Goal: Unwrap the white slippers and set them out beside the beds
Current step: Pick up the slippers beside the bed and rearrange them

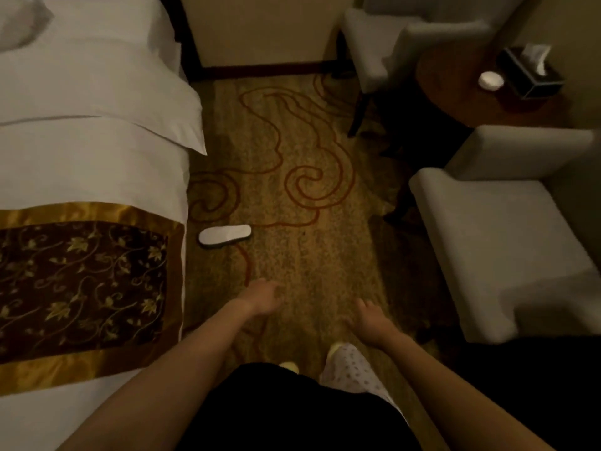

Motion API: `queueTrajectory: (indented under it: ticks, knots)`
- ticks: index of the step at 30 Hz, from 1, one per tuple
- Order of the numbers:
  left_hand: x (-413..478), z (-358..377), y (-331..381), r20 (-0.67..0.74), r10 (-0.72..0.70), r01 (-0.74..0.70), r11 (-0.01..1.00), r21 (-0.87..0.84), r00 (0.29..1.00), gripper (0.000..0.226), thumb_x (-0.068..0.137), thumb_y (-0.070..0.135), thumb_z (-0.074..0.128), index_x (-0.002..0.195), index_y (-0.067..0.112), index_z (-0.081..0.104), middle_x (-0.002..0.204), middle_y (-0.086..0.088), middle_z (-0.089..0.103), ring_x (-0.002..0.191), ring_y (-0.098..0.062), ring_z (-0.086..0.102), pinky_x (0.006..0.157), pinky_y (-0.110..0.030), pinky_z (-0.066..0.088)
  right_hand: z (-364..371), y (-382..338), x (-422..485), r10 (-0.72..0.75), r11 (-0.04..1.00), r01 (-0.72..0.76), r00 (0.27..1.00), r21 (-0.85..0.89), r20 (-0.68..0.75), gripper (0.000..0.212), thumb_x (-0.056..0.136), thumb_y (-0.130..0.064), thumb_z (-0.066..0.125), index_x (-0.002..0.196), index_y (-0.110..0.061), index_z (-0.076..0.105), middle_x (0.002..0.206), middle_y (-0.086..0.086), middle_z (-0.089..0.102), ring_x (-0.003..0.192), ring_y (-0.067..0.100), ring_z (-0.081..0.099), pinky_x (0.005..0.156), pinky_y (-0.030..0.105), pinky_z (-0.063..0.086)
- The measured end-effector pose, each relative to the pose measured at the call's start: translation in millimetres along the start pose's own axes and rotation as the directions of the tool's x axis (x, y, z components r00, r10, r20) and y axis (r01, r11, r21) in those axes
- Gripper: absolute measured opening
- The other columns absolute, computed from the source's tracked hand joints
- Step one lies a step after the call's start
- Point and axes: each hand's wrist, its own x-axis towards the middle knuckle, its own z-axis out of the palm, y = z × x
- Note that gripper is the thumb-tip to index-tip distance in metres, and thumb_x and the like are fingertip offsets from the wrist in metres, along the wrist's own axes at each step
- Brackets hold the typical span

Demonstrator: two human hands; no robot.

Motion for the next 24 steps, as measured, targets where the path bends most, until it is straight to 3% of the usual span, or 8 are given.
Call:
queueTrajectory:
  ticks: [5,12,16,24]
  knots:
    - [60,-36,13,0.006,-0.078,0.078,0.988,-0.136,0.997,0.045,0.095,0.033,0.043,0.135,0.012,0.045,0.144,-0.013,0.043,0.132,-0.031,0.039,0.109,-0.035,0.032,-76,7,80,-0.079,0.989,0.084,0.996,-0.122,0.039,0.059,0.094,-0.046,0.040,0.139,-0.010,0.030,0.143,0.016,0.037,0.128,0.032,0.038,0.104,0.042,0.036]
    - [115,-83,25,-0.042,-0.333,0.295,0.881,-0.370,0.942,0.044,0.091,0.036,0.048,0.129,0.014,0.051,0.134,-0.017,0.051,0.125,-0.032,0.047,0.103,-0.035,0.040,-215,2,188,-0.161,0.907,0.205,0.976,-0.369,0.148,0.059,0.094,-0.041,0.041,0.140,-0.007,0.027,0.145,0.018,0.033,0.132,0.034,0.035,0.108,0.043,0.034]
    - [132,-110,22,-0.035,-0.435,0.369,0.800,-0.473,0.900,0.047,0.089,0.041,0.047,0.131,0.021,0.047,0.137,-0.014,0.047,0.127,-0.032,0.043,0.105,-0.037,0.039,-268,-32,239,-0.246,0.853,0.291,0.956,-0.433,0.158,0.057,0.095,-0.038,0.041,0.140,-0.005,0.028,0.144,0.020,0.035,0.131,0.035,0.036,0.110,0.041,0.031]
    - [196,-163,-7,0.008,-0.508,0.417,0.697,-0.584,0.861,0.047,0.094,0.037,0.043,0.134,0.012,0.044,0.140,-0.013,0.047,0.129,-0.030,0.041,0.107,-0.035,0.035,-319,-139,340,-0.396,0.633,0.506,0.862,-0.586,0.316,0.063,0.095,-0.041,0.041,0.142,-0.003,0.023,0.148,0.022,0.028,0.135,0.037,0.030,0.111,0.041,0.028]
